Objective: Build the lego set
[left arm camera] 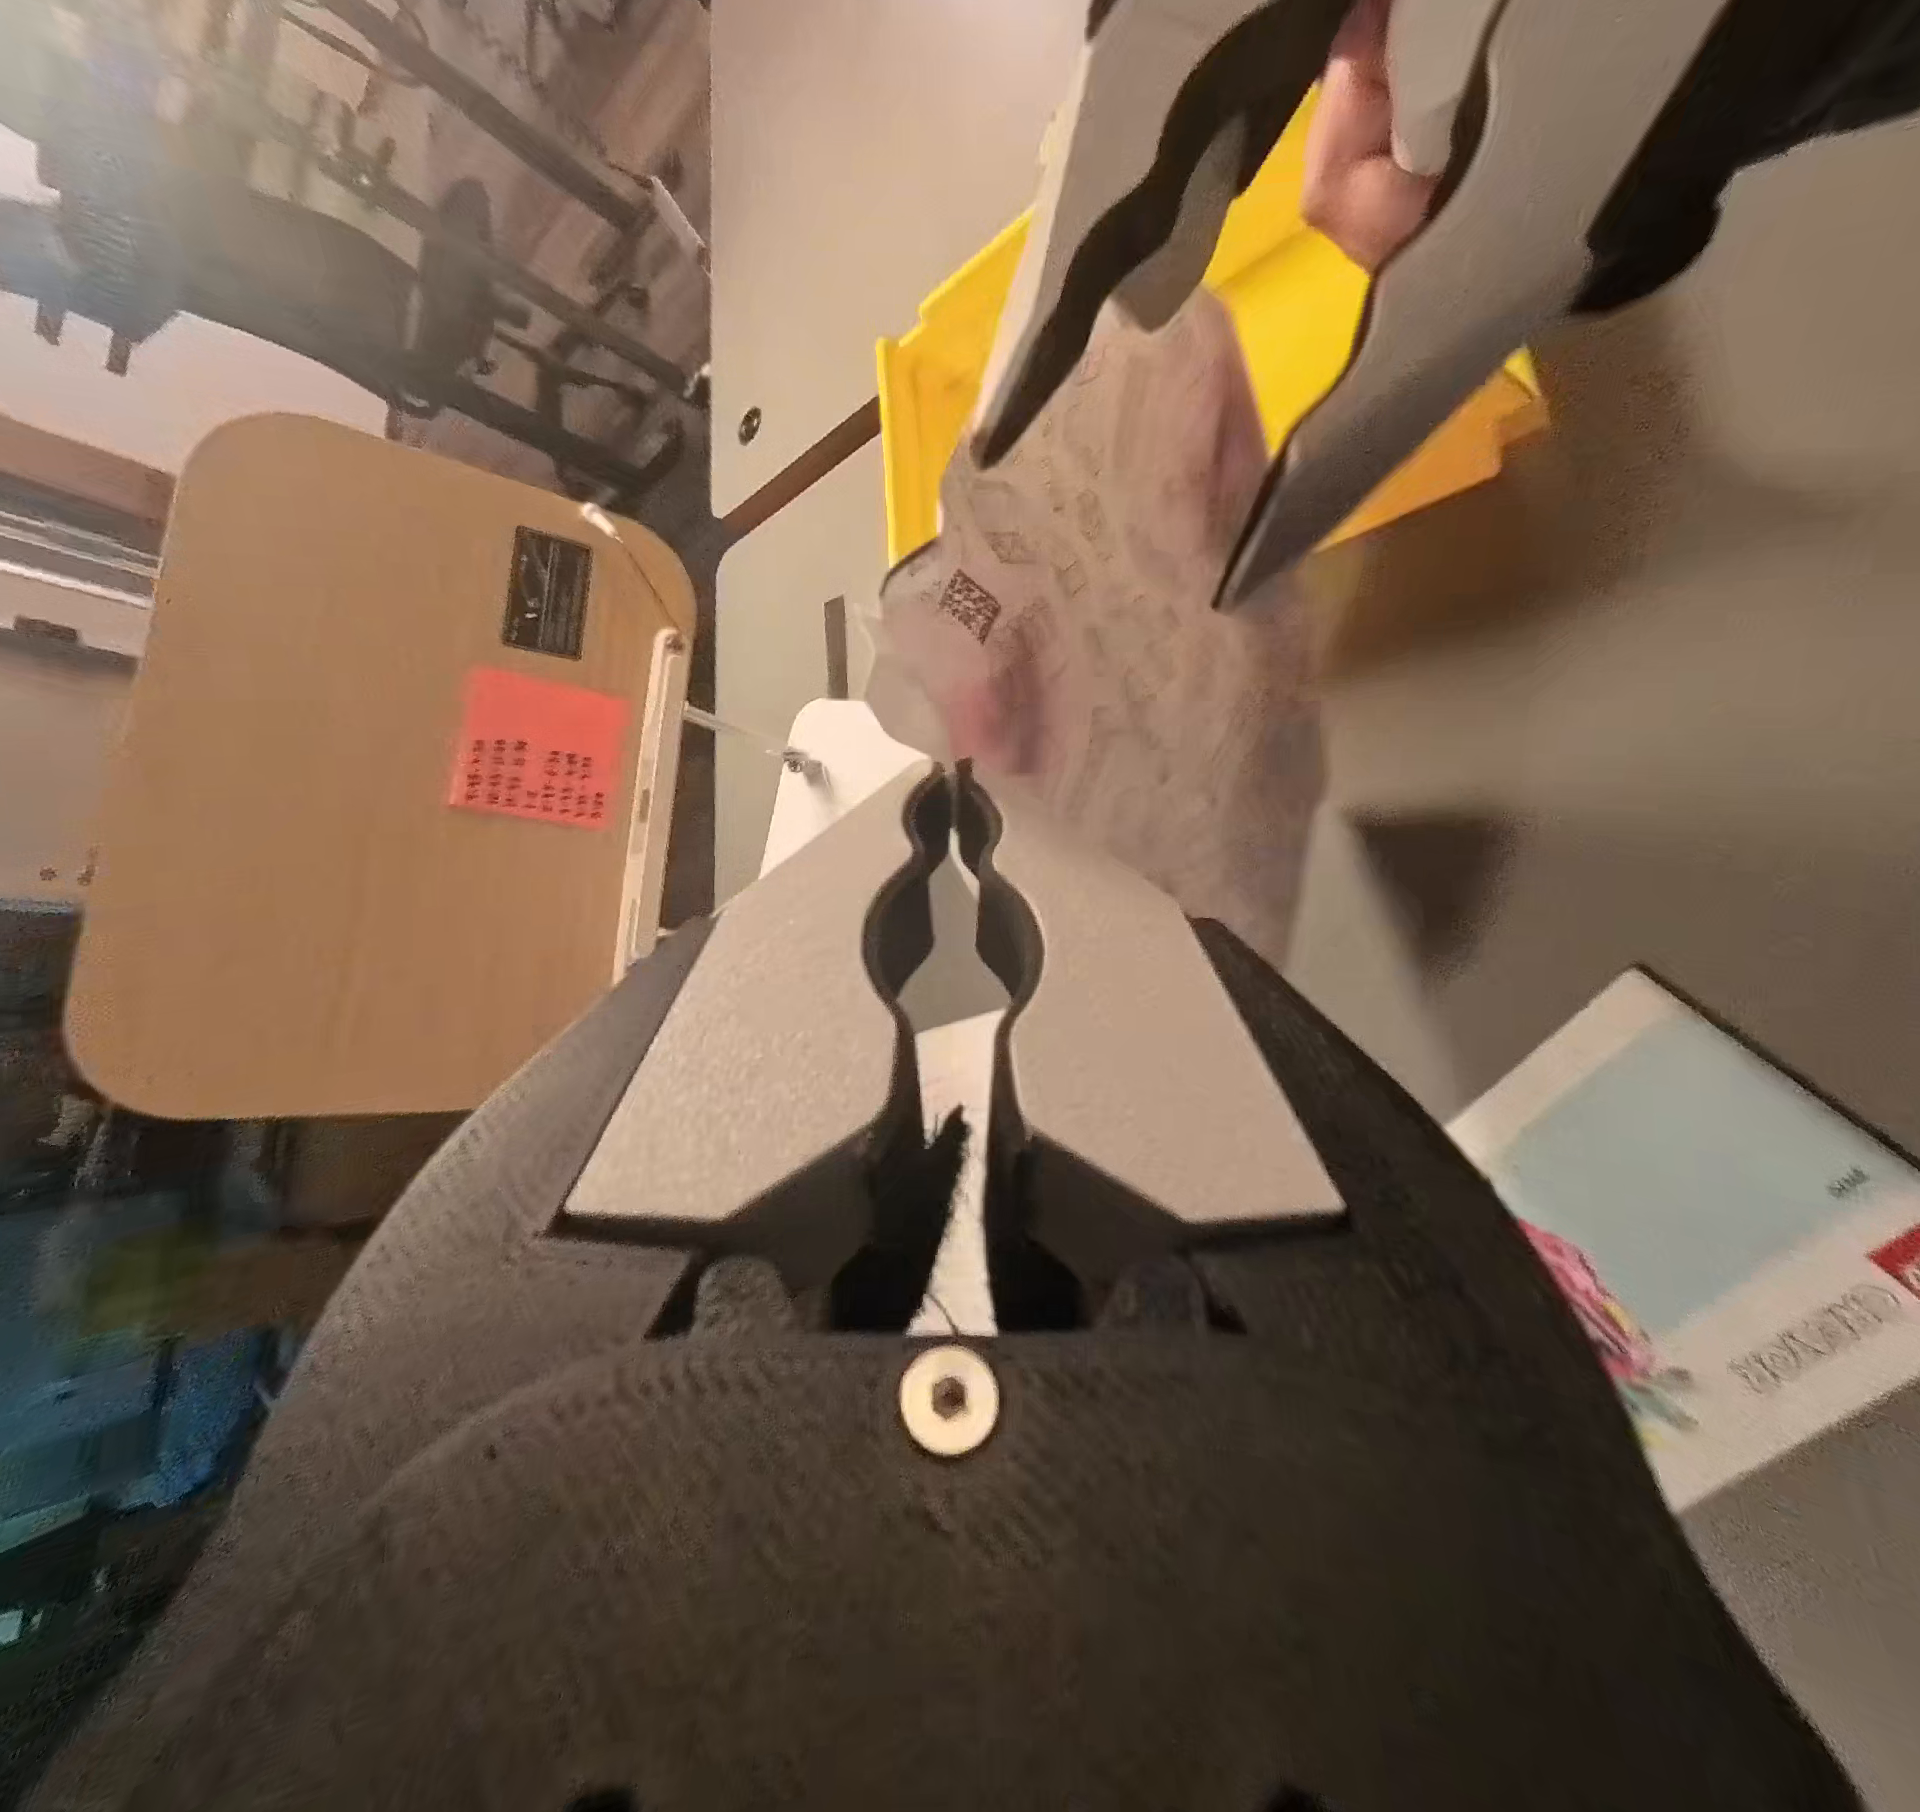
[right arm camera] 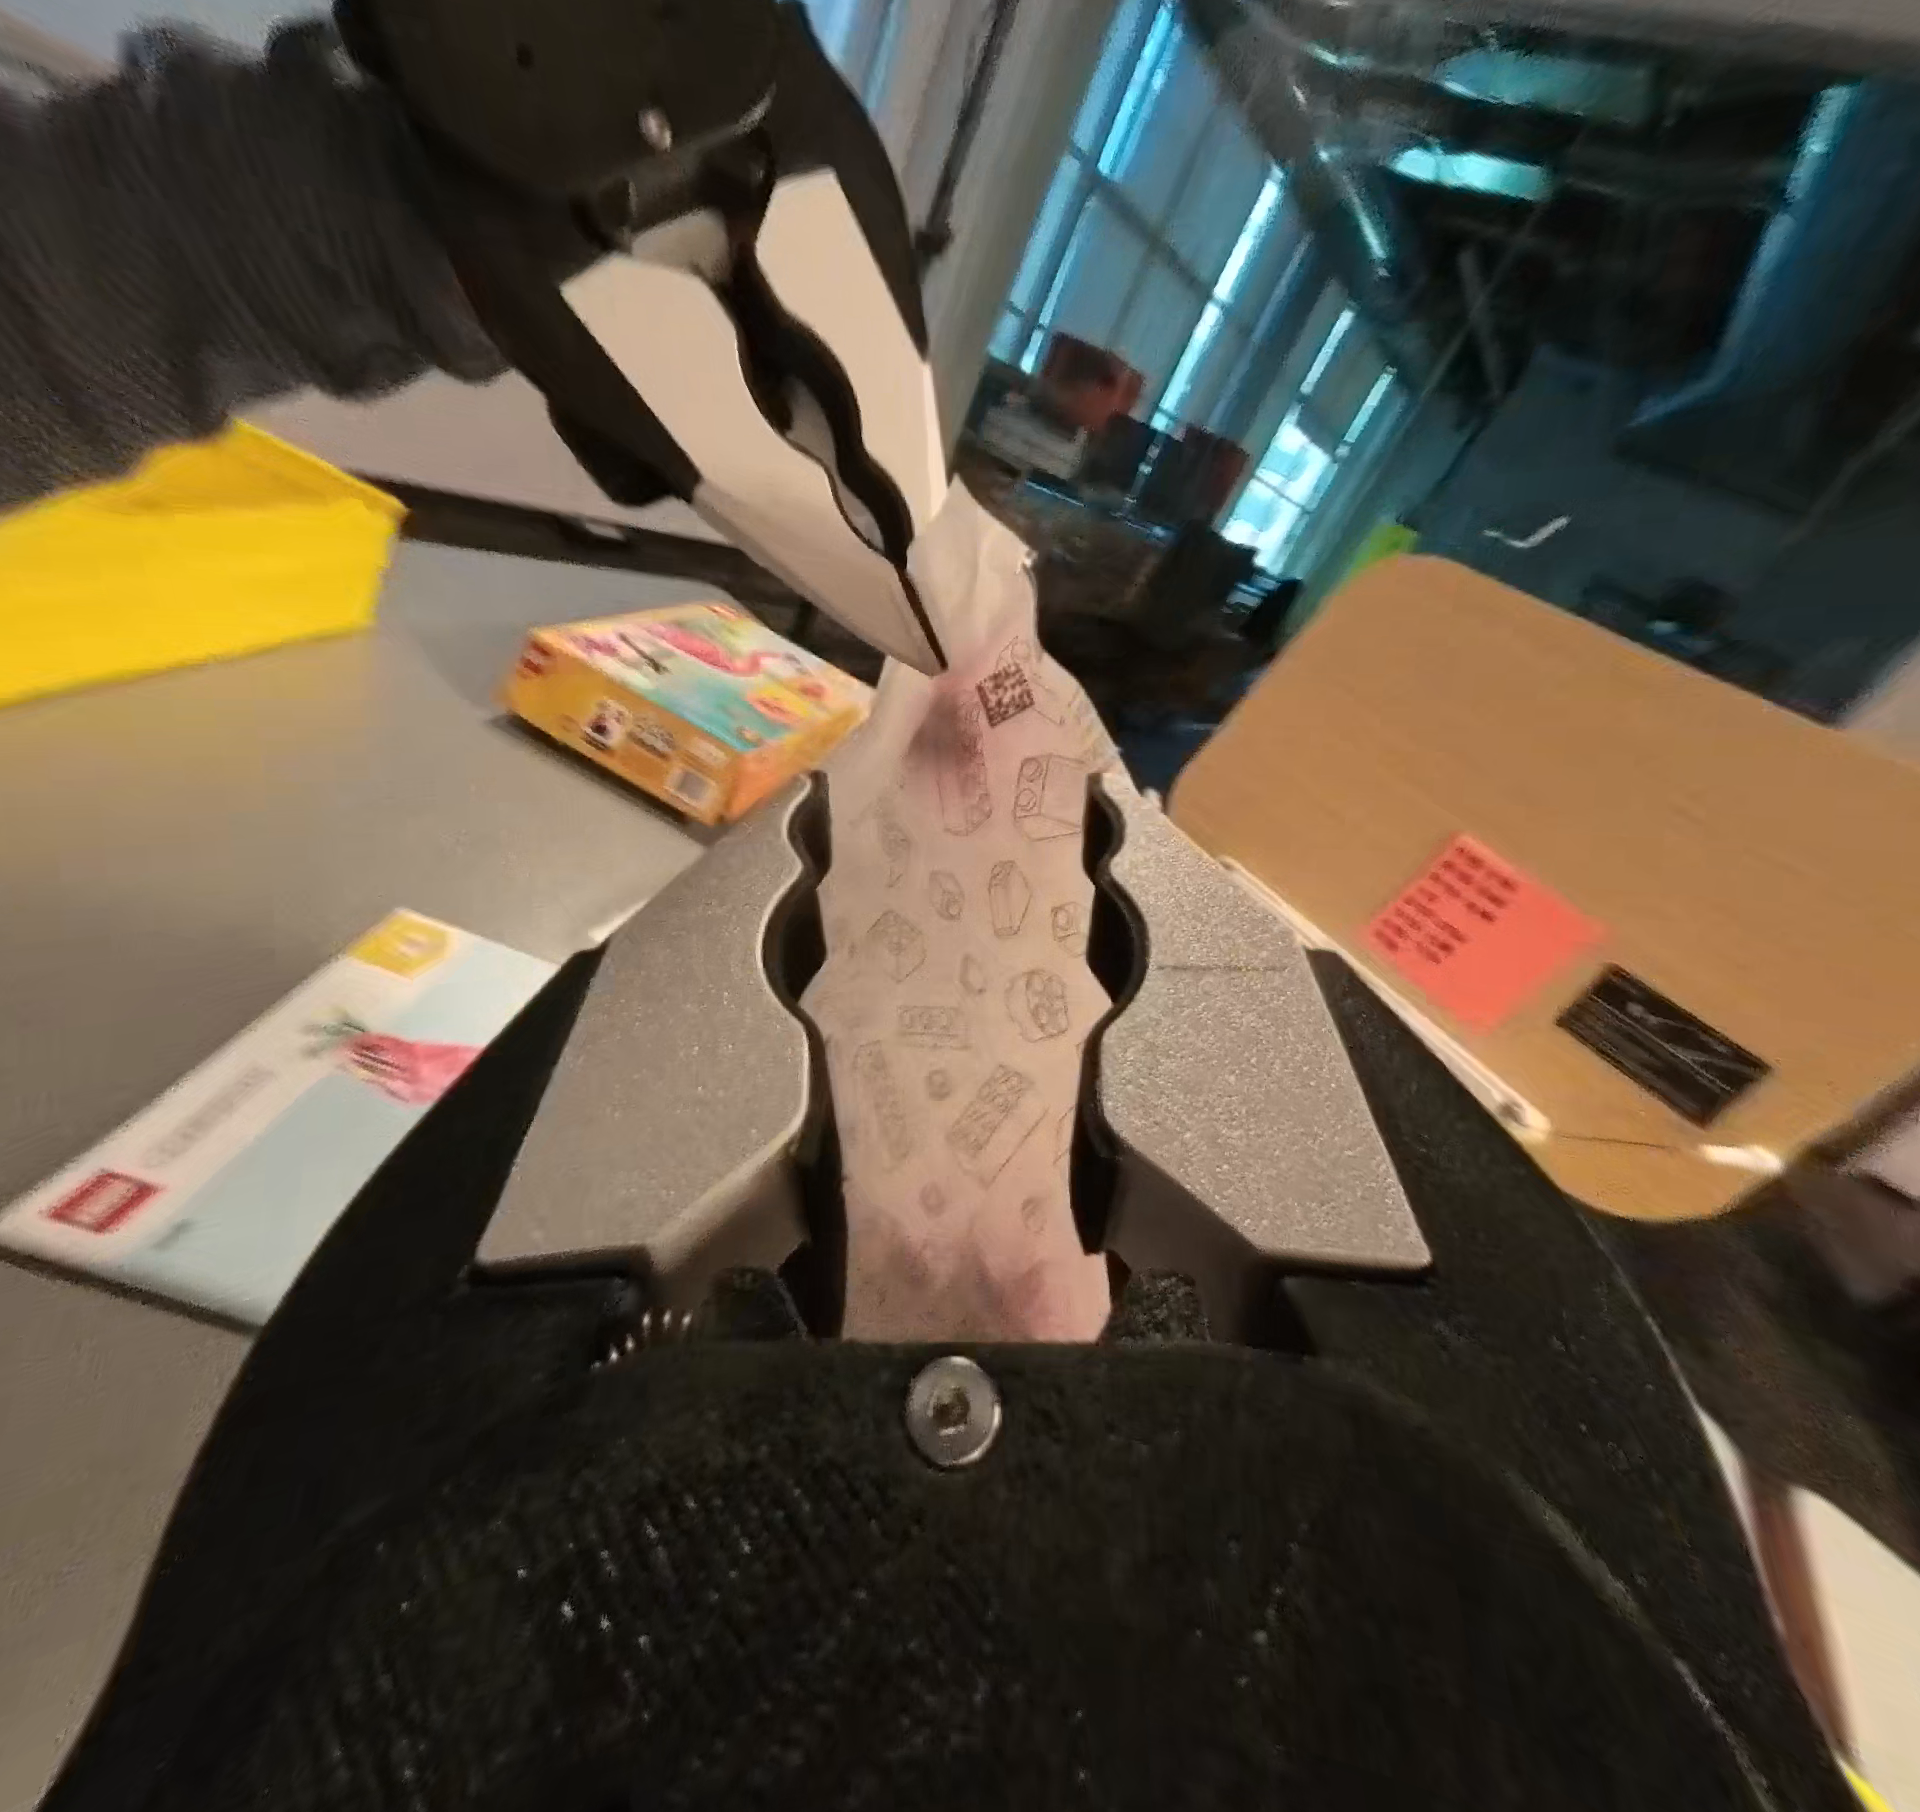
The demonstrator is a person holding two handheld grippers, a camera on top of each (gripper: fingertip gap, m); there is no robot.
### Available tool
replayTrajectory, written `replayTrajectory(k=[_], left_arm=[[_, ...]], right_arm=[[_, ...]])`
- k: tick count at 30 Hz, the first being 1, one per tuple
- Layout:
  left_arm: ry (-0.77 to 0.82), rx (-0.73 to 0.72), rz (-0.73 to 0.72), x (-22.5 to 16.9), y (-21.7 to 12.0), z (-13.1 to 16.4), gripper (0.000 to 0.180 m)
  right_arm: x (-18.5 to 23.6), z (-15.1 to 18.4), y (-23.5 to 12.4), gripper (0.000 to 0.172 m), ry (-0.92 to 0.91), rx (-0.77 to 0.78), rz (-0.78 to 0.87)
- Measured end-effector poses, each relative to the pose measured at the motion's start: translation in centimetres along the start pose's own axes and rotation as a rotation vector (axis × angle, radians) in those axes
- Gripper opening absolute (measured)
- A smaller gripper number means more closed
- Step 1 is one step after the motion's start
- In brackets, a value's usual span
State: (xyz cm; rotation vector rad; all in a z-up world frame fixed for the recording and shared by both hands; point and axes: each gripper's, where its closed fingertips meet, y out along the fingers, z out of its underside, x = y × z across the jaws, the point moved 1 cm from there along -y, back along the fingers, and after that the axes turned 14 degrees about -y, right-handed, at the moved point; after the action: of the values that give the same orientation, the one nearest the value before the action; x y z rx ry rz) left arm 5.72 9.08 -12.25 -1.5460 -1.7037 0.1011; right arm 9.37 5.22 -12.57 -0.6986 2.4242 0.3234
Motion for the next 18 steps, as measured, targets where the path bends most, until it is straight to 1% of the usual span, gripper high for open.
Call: replayTrajectory(k=[3,4,5,6,7,9,10,11,13,14,16,17,18], left_arm=[[0.014,0.043,0.035,-0.2,-1.3,-0.6,0.0],[0.018,0.049,0.051,-0.5,-1.6,-0.8,0.0],[0.019,0.056,0.068,-0.8,-2.0,-1.0,0.0],[0.023,0.062,0.081,-1.2,-2.3,-1.1,0.0],[0.027,0.072,0.087,-1.5,-2.5,-1.2,0.0],[0.029,0.109,0.106,-2.1,-2.7,-1.0,0.0],[0.029,0.128,0.109,-2.3,-2.7,-0.8,0.0],[0.028,0.149,0.112,-2.5,-2.6,-0.5,0.0],[0.028,0.182,0.116,-3.0,-2.4,0.0,0.0],[0.023,0.188,0.102,-3.1,-2.2,0.3,0.0],[-0.006,0.169,0.044,-3.0,-1.7,0.7,0.008],[-0.015,0.157,-0.012,-2.6,-1.5,1.2,0.01],[-0.013,0.157,-0.075,-2.1,-1.5,2.1,0.019]], right_arm=[[-1.0,-1.8,-0.2,0.048,0.065,-0.044,-0.071],[-1.6,-2.2,-0.3,0.055,0.066,-0.043,-0.065],[-2.0,-2.5,-0.4,0.057,0.06,-0.041,-0.073],[-1.9,-2.8,-0.3,0.059,0.069,-0.043,-0.106],[-1.2,-3.0,-0.2,0.058,0.097,-0.043,-0.187],[0.9,-2.8,0.0,0.047,0.179,-0.01,-0.369],[1.6,-2.5,0.1,0.036,0.2,0.0,-0.42],[2.1,-2.1,0.3,0.027,0.211,0.006,-0.44],[2.6,-1.1,0.5,0.005,0.228,0.008,-0.418],[2.9,-0.7,0.5,0.0,0.247,-0.01,-0.405],[3.6,0.4,0.4,0.0,0.321,-0.039,-0.384],[3.9,1.2,0.2,0.0,0.361,-0.044,-0.37],[4.1,1.8,-0.1,0.0,0.407,-0.071,-0.35]])
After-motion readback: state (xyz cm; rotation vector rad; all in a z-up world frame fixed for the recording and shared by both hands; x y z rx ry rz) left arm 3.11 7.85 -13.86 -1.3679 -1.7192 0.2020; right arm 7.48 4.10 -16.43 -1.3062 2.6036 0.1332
